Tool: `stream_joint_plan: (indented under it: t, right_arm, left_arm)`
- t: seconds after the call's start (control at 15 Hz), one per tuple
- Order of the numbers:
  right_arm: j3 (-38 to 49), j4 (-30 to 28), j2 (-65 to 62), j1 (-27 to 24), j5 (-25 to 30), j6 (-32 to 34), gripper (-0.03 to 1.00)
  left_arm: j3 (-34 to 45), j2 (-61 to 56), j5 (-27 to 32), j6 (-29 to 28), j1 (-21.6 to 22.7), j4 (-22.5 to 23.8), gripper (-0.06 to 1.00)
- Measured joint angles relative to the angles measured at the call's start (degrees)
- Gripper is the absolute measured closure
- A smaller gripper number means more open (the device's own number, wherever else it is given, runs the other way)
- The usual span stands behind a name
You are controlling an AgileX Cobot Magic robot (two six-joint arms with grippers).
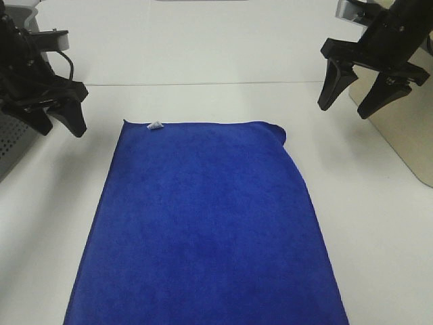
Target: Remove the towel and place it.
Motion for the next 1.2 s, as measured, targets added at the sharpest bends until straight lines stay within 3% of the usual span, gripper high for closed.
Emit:
stream_joint_plan:
  t: [0.33,0.6,1.2]
  right_arm:
    - [-7.4,4.8,8.5,0.0,-0.8,-5.7,0.24]
    - [-14.6,6.2,15.3,0.0,-3.5,-6.6,0.24]
    - [-17.6,9.6,23.1,0.0,-5.9,-10.0,0.24]
  left_arm:
    - [-12.8,11.2,-1.2,0.3,0.0,-3.6,0.31]
    - [-20.1,17.9,-2.1,0.4,0.0,-7.0,0.31]
    - [-21.9,22.9,-5.7,0.6,0.0,-9.1,0.31]
